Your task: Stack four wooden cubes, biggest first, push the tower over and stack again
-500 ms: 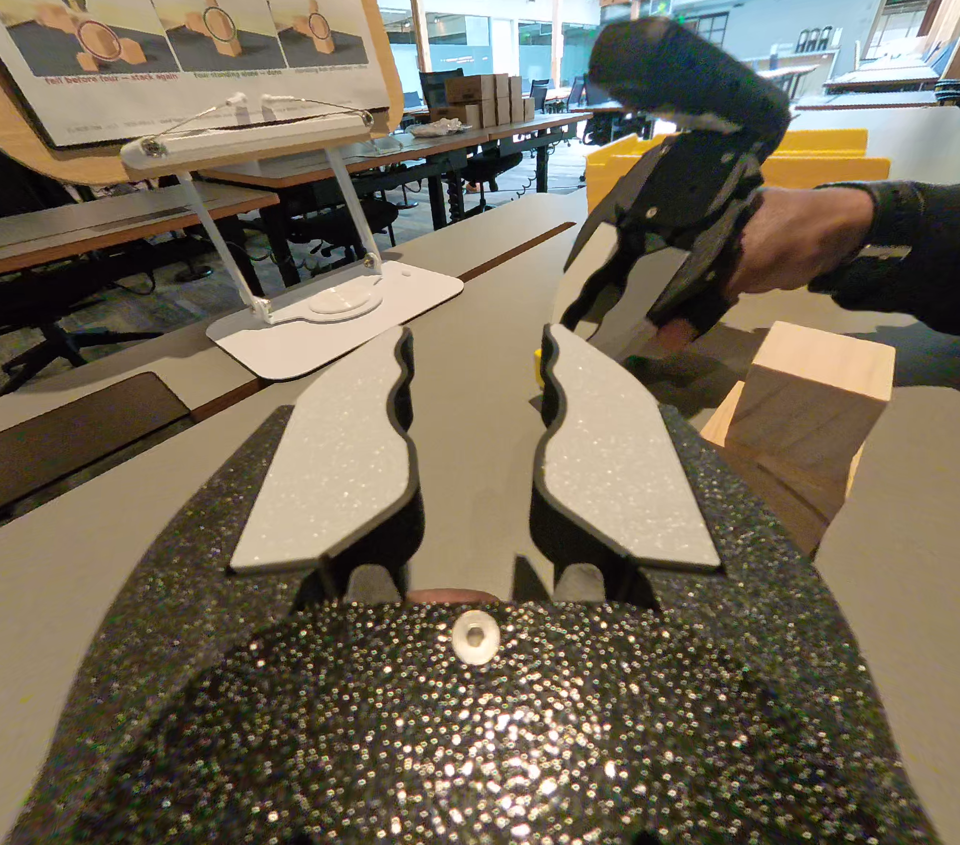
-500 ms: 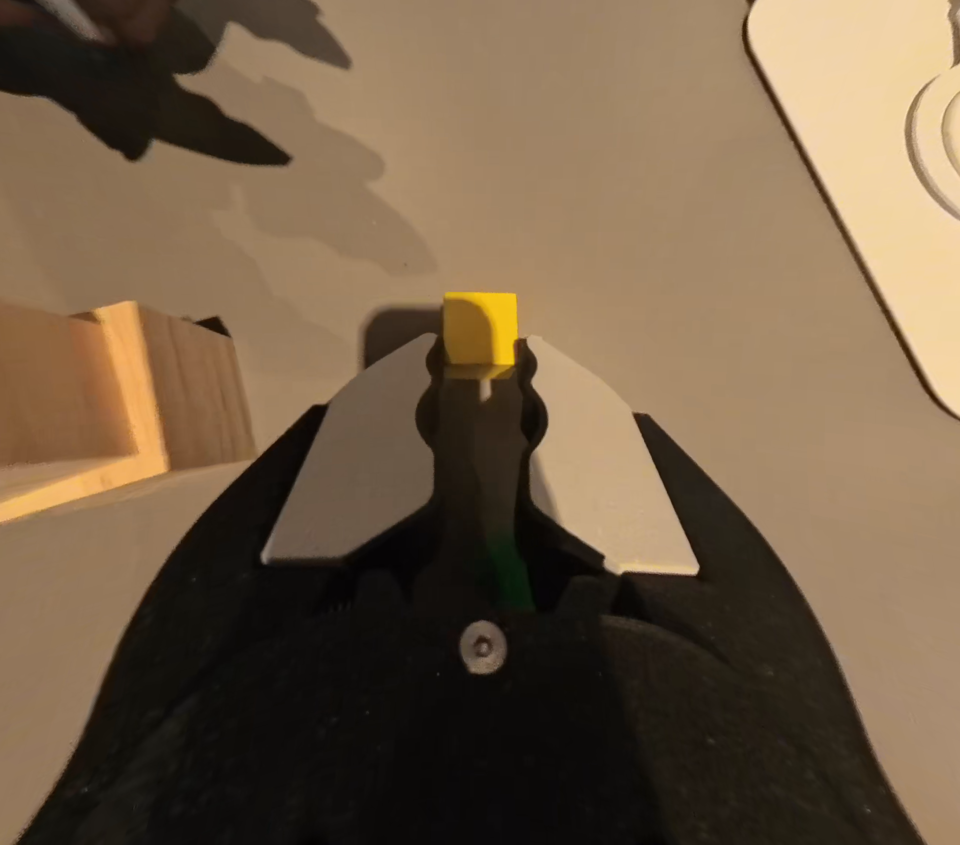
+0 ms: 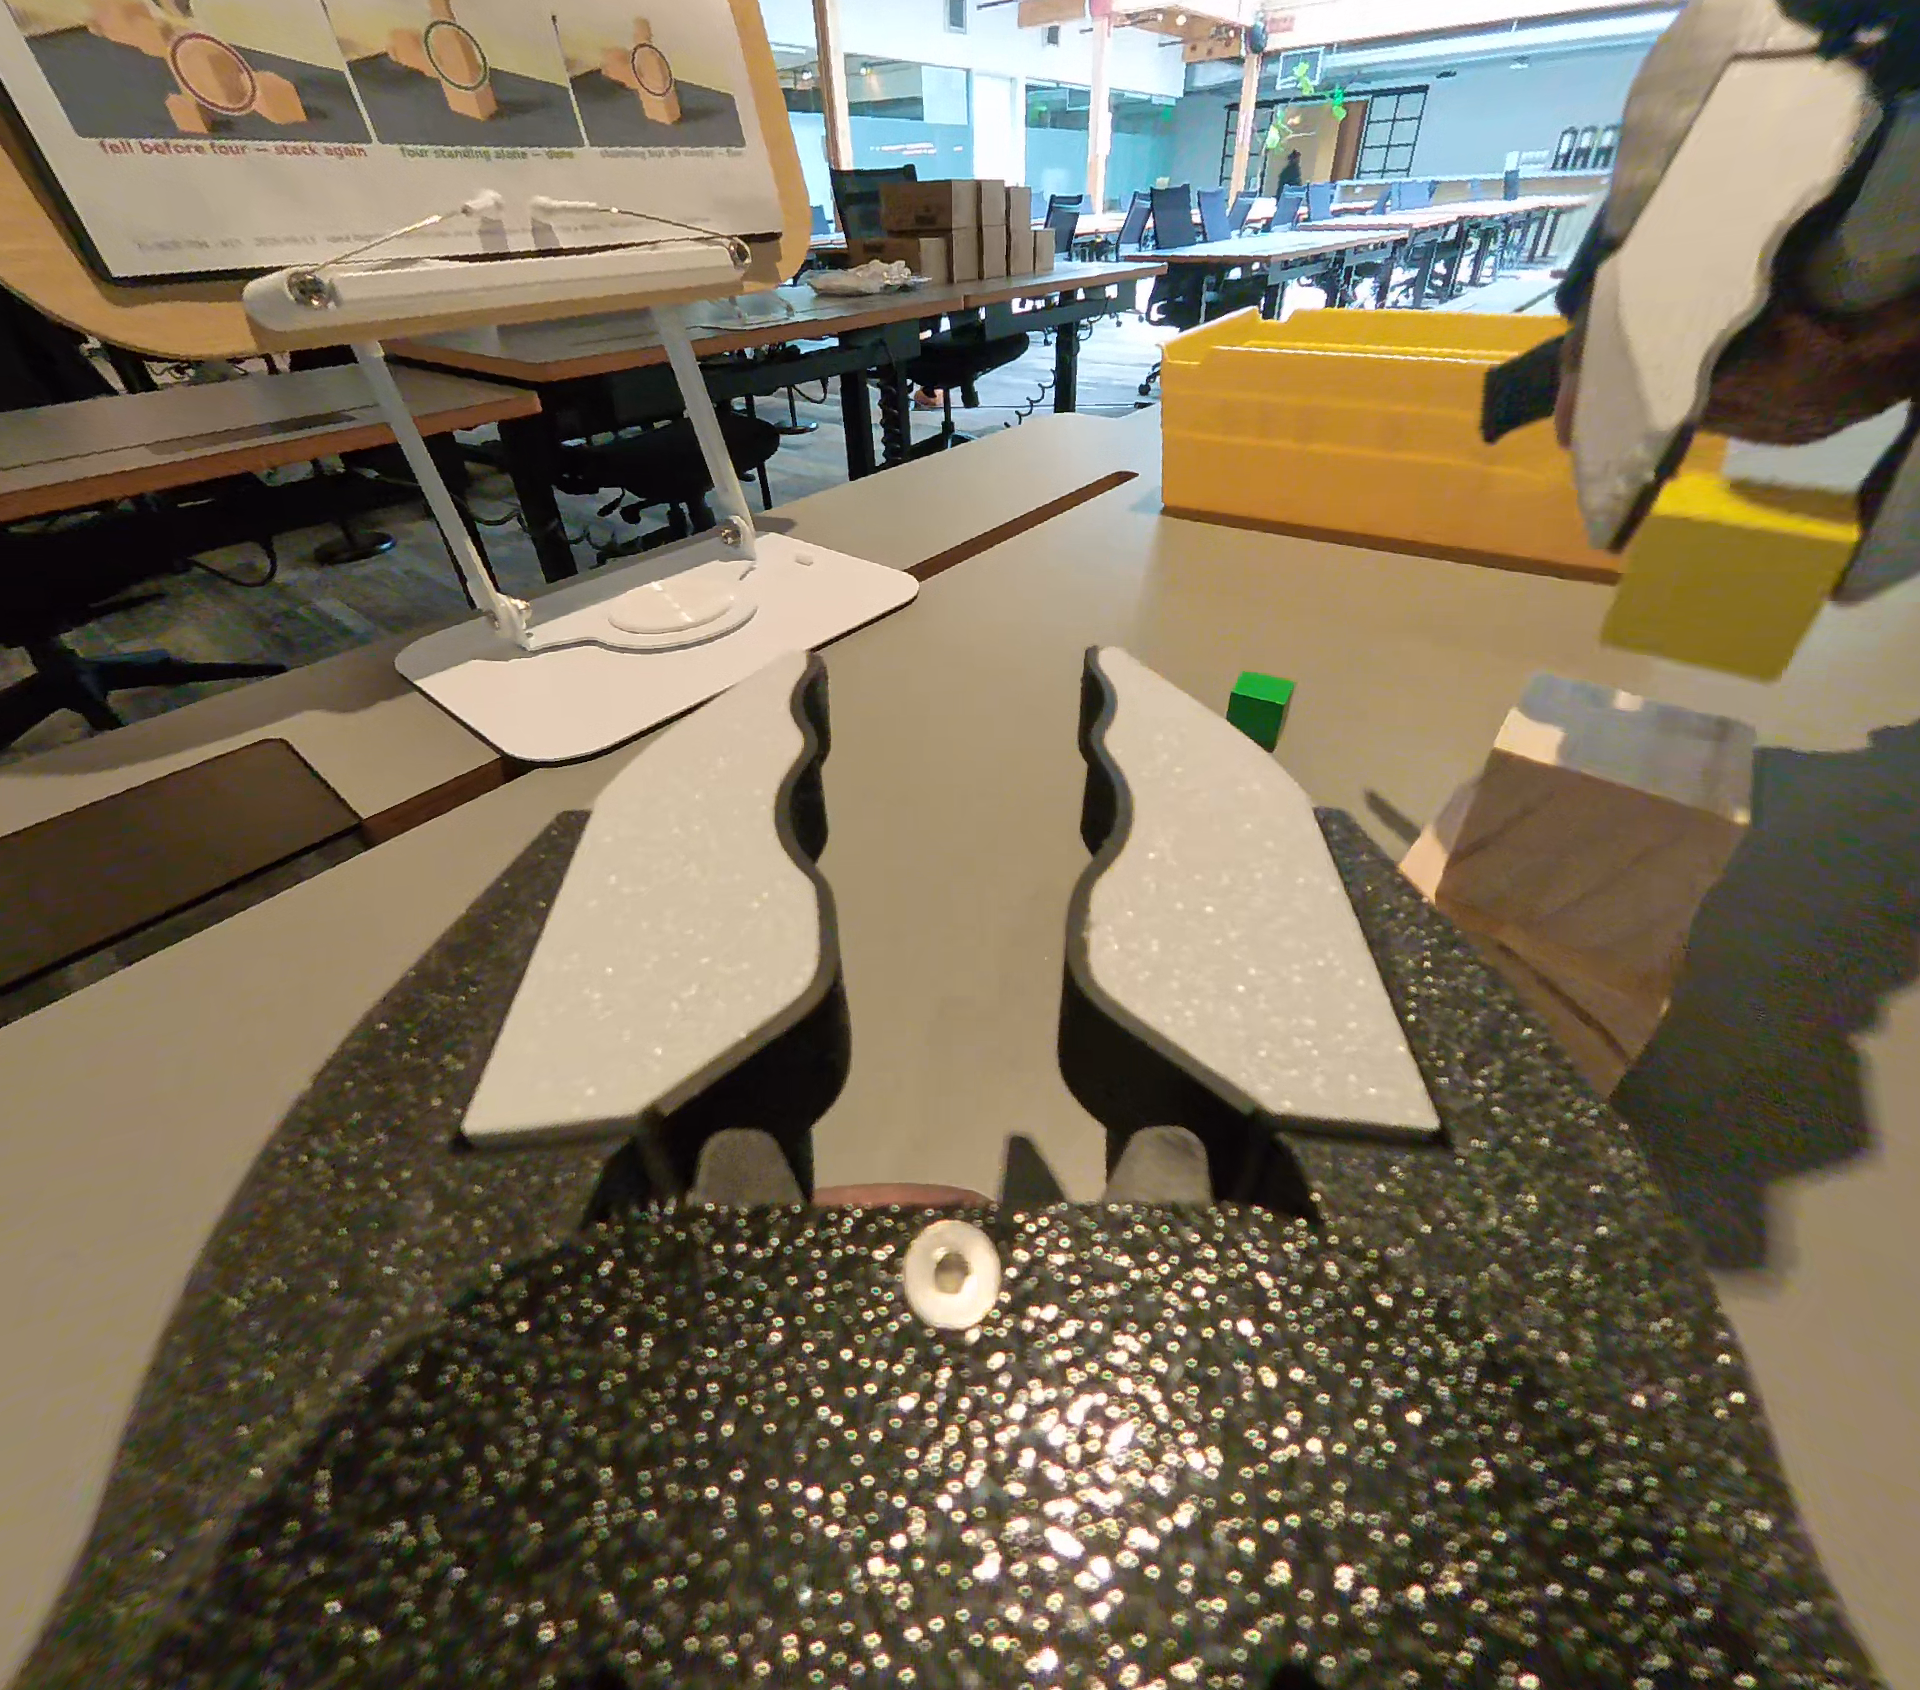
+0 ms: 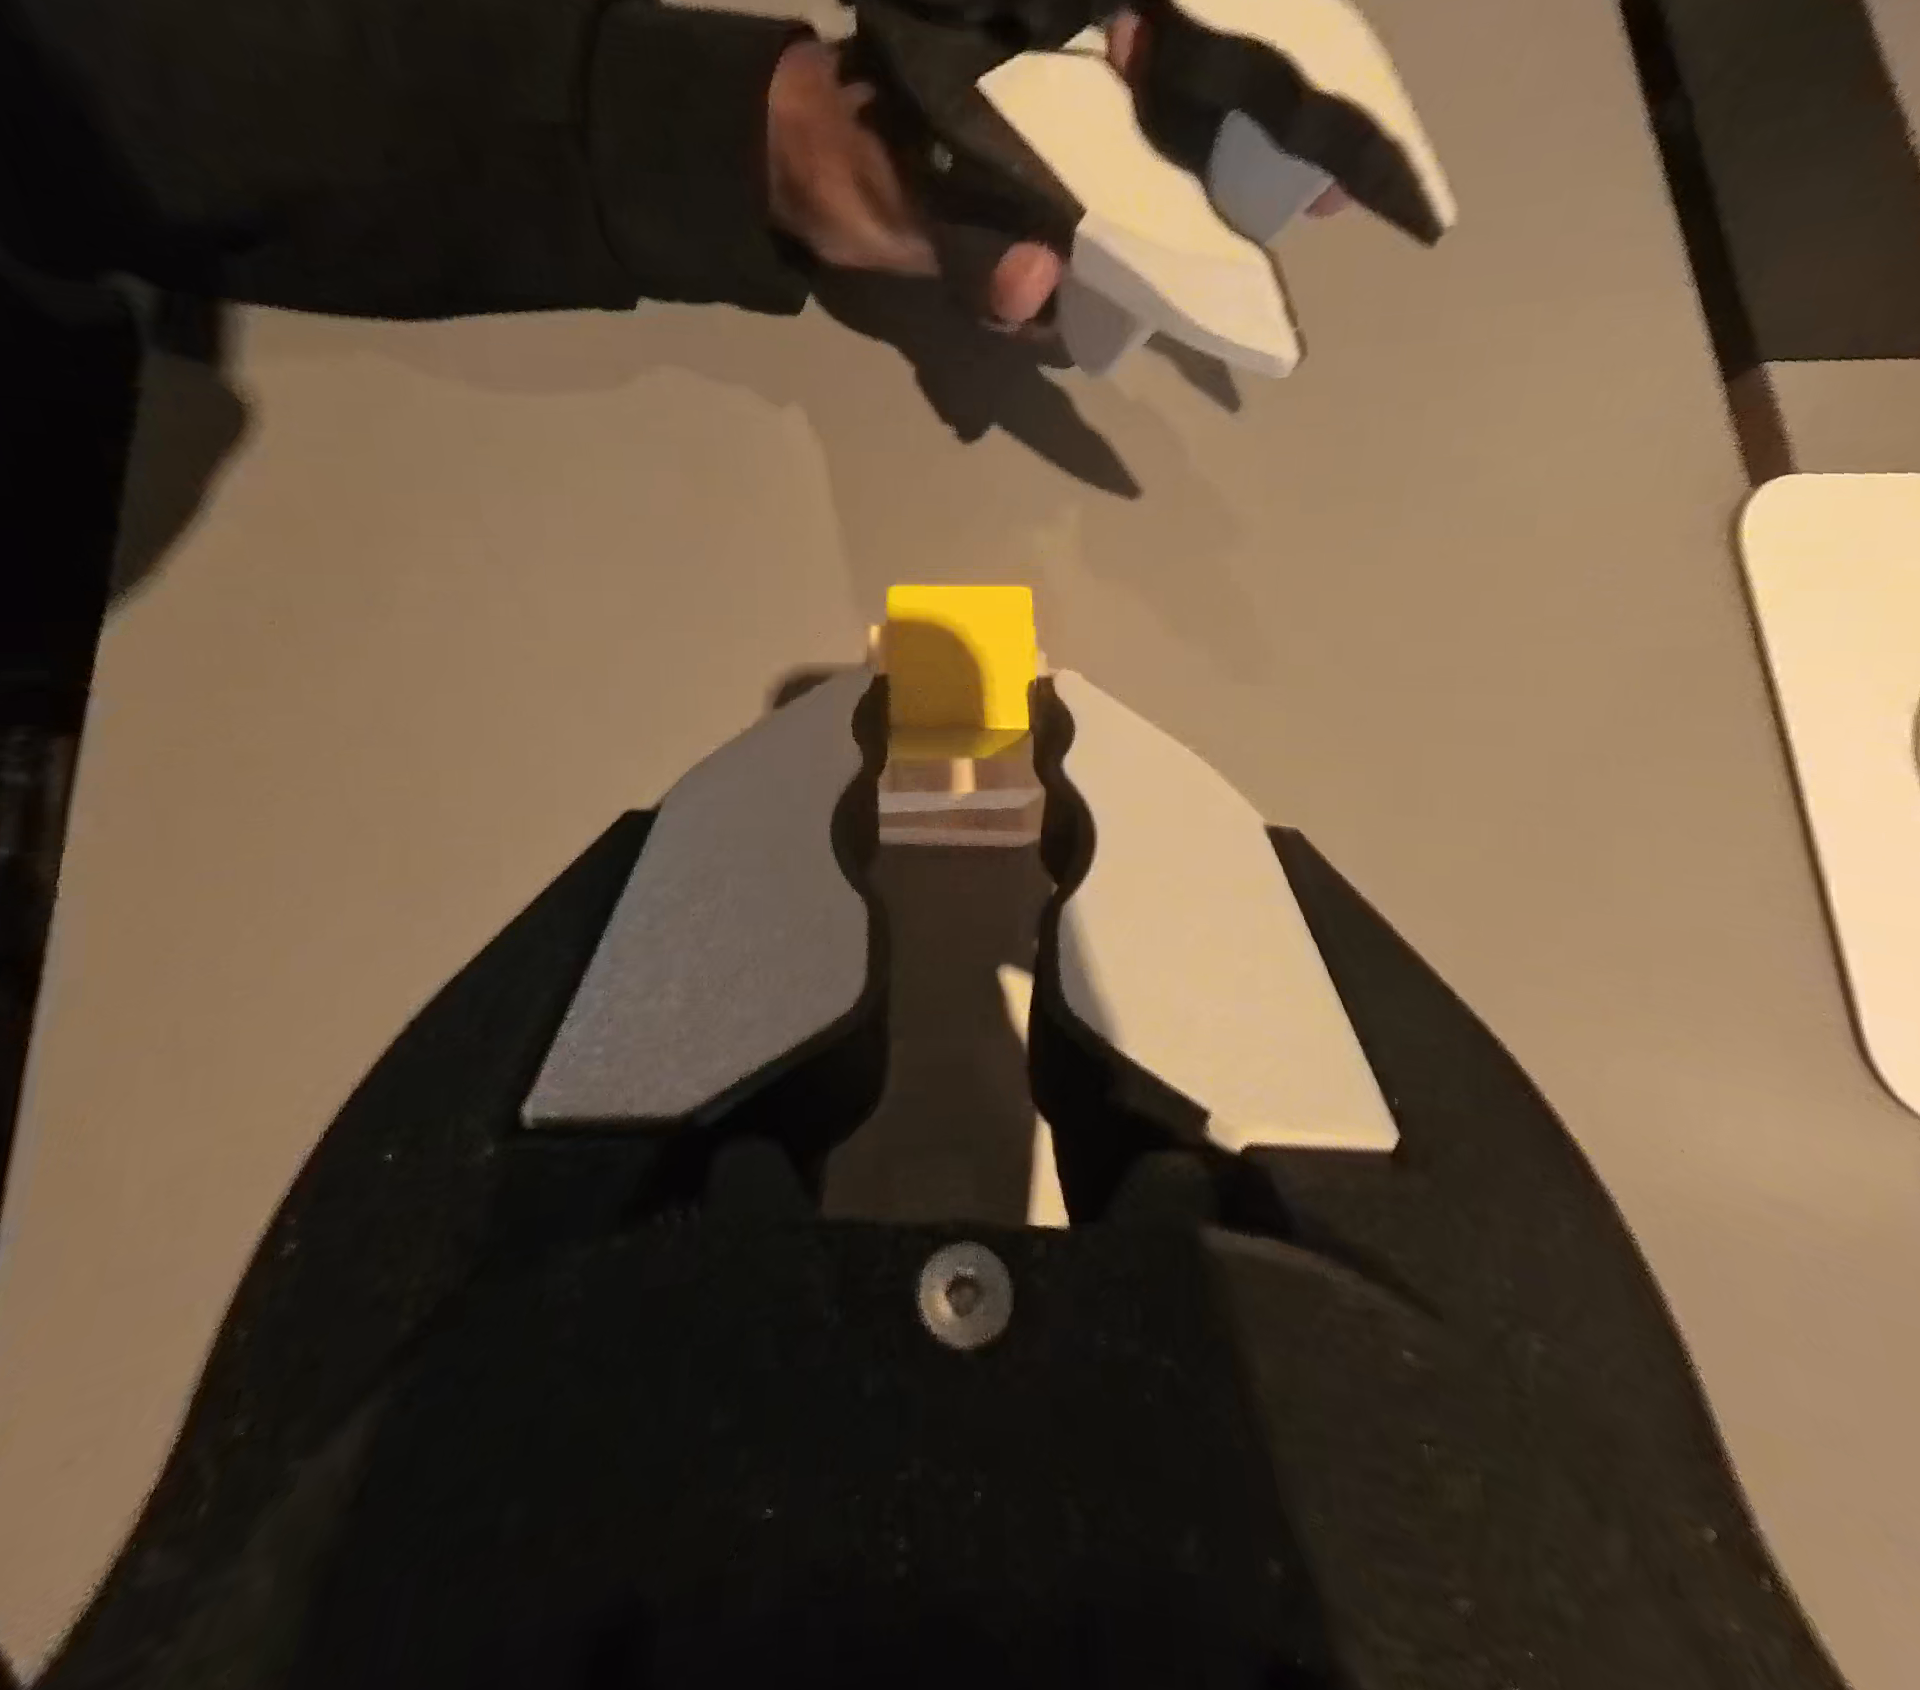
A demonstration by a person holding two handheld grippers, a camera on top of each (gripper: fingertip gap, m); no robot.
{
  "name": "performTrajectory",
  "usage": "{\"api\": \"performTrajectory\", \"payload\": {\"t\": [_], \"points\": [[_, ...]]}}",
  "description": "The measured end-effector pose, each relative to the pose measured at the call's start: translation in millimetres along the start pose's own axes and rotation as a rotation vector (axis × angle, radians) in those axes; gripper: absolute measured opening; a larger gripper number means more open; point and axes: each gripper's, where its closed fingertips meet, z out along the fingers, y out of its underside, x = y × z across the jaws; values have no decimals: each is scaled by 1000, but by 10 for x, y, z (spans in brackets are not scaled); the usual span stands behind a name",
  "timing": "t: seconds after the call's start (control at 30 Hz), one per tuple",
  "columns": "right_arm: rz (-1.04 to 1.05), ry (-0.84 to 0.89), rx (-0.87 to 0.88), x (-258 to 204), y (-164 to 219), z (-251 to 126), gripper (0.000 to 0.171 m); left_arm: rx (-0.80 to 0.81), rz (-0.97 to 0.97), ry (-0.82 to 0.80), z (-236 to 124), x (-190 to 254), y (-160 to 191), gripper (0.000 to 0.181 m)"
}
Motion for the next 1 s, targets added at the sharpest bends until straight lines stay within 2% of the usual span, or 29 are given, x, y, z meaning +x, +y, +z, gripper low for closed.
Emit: {"api": "performTrajectory", "payload": {"t": [0.2,0.87,1.0], "points": [[-6,-27,-37,-8,100,163,27,-1,1,5,2,6,2,46],[-35,-19,-57,1,153,187,27,-5,1,26,5,33,6,46],[-50,-6,-67,20,174,175,39,-3,1,41,2,52,4,46]]}}
